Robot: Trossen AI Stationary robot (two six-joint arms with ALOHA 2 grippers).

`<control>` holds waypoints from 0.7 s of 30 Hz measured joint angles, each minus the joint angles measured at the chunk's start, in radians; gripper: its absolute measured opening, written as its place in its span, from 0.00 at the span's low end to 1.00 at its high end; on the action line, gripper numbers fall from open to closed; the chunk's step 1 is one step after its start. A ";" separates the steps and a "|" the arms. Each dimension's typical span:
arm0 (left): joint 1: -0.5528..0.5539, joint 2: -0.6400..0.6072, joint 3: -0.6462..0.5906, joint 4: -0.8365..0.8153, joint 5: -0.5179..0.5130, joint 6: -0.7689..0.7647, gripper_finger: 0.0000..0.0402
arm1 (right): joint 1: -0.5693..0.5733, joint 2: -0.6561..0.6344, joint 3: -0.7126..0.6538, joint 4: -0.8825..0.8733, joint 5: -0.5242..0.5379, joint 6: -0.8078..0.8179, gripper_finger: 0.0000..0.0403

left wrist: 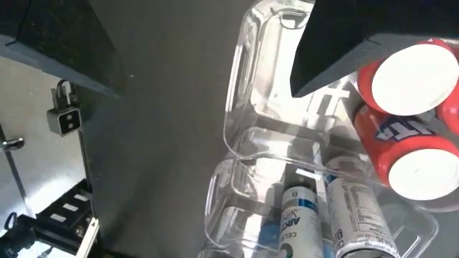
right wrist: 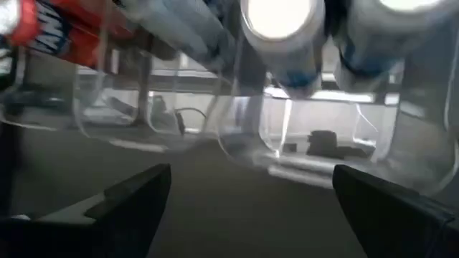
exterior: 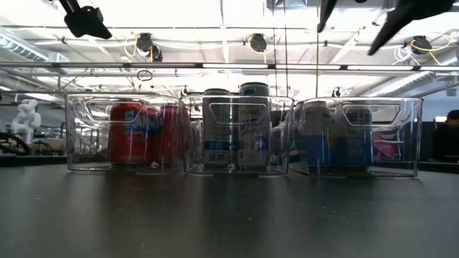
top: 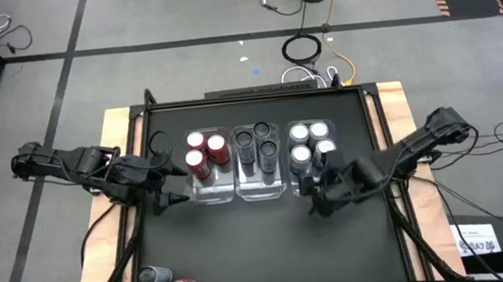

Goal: Sort soda cans
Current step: Put the white-blue soda can into the center transparent bin

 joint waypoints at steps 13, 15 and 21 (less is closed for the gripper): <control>-0.001 0.020 0.001 -0.038 -0.161 -0.311 1.00 | 0.178 0.176 0.000 -0.014 -0.265 0.045 0.95; -0.001 0.038 0.017 -0.090 -0.193 -0.378 1.00 | 0.206 0.204 0.000 -0.014 -0.252 0.012 0.95; -0.049 0.206 0.128 -0.383 -0.237 -0.568 1.00 | 0.293 0.280 0.000 0.001 -0.267 0.054 0.95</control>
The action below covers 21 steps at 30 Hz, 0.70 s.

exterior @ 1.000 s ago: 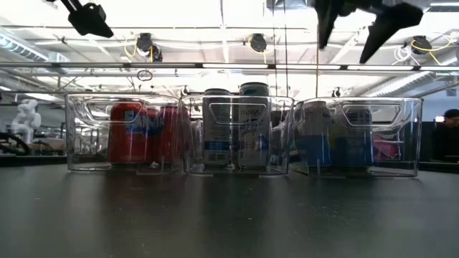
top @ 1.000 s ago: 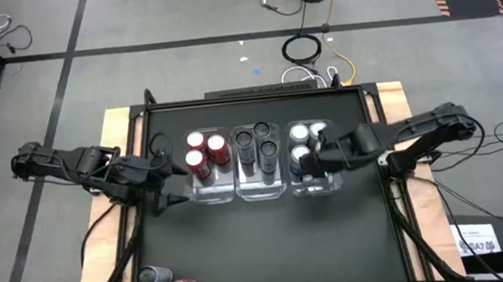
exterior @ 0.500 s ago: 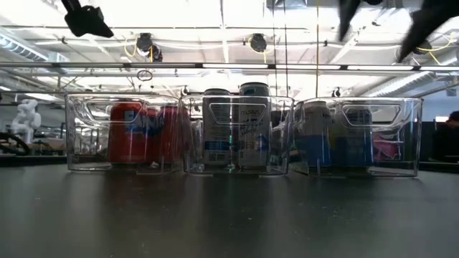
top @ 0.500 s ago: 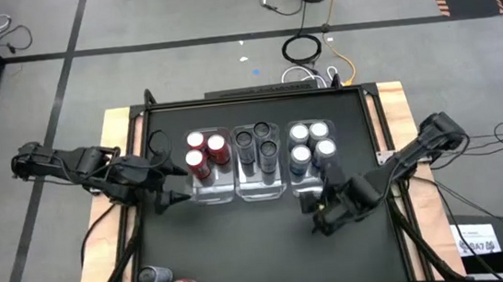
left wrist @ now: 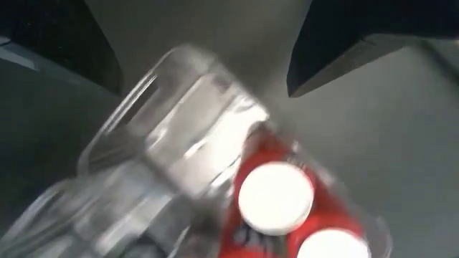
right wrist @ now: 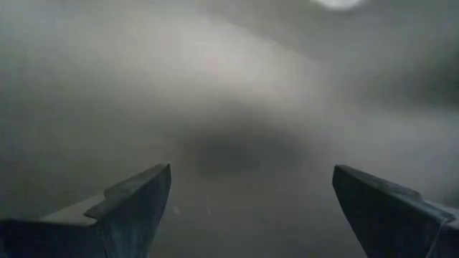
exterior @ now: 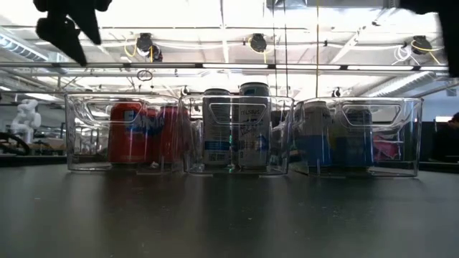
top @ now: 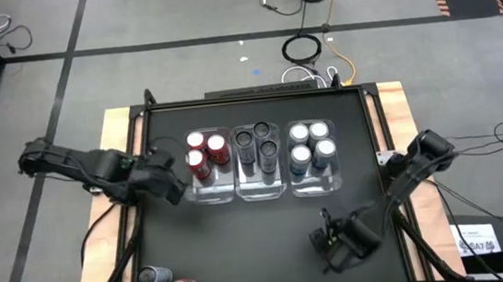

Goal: Sort soda cans
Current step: Put the white-blue soda can into the center transparent bin

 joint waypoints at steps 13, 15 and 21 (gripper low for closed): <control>-0.293 0.298 0.324 -0.208 0.069 -0.454 1.00 | 0.171 0.055 0.000 0.037 0.008 -0.022 0.95; -0.361 0.307 0.336 -0.209 0.092 -0.548 1.00 | 0.186 0.055 0.000 0.037 0.036 -0.023 0.95; -0.585 0.328 0.338 -0.208 0.163 -0.924 1.00 | 0.209 0.055 0.000 0.038 0.089 -0.034 0.95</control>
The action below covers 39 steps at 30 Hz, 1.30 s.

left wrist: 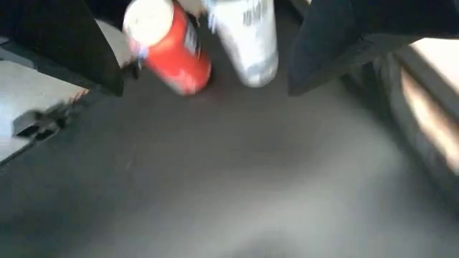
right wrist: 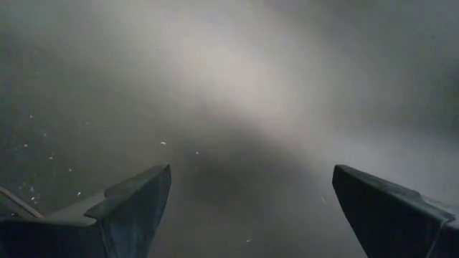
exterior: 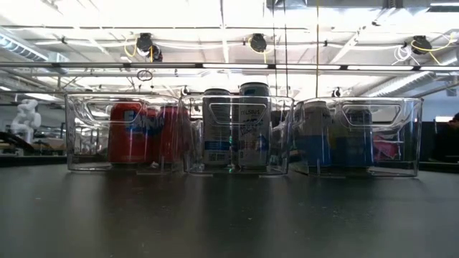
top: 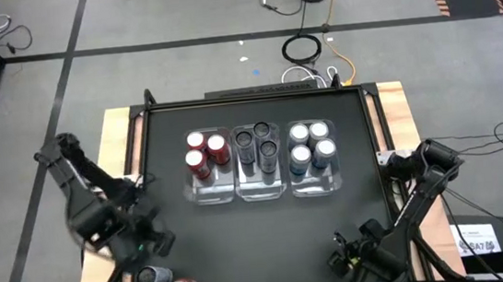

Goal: Sort soda cans
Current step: Put the white-blue soda can into the center transparent bin

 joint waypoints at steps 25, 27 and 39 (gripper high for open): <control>-0.190 0.183 -0.001 0.043 0.133 -0.266 1.00 | 0.007 -0.001 0.000 0.043 0.006 -0.041 0.95; -0.191 0.191 -0.001 0.042 0.144 -0.257 1.00 | 0.007 -0.001 0.000 0.046 0.006 -0.041 0.95; -0.198 0.218 -0.006 0.091 0.218 -0.200 1.00 | 0.007 -0.002 0.000 0.070 0.006 -0.041 0.95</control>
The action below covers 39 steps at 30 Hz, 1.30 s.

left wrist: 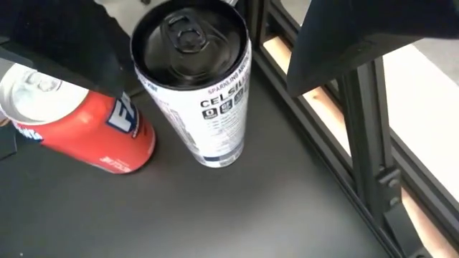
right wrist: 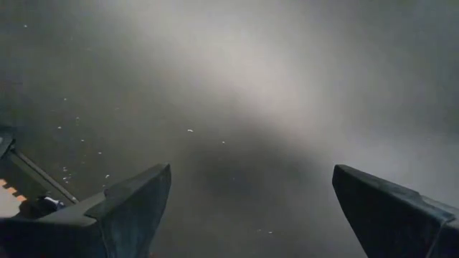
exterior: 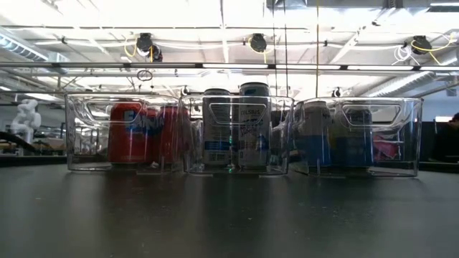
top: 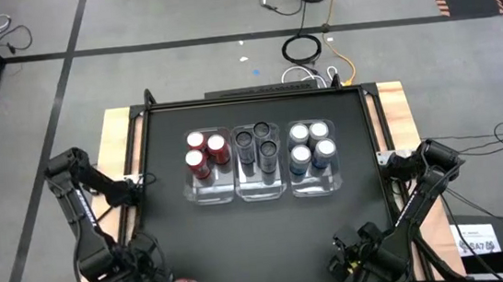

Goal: Sort soda cans
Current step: Put the white-blue soda can into the center transparent bin

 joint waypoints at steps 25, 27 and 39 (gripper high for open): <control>-0.038 0.043 0.000 0.032 -0.009 0.027 1.00 | -0.001 0.000 0.000 0.030 0.032 0.007 0.95; -0.038 0.051 -0.001 0.027 -0.009 0.027 1.00 | -0.001 0.000 0.000 0.030 0.032 0.007 0.95; -0.038 0.070 -0.001 0.050 -0.005 0.026 1.00 | -0.002 0.000 0.000 0.028 0.031 -0.020 0.95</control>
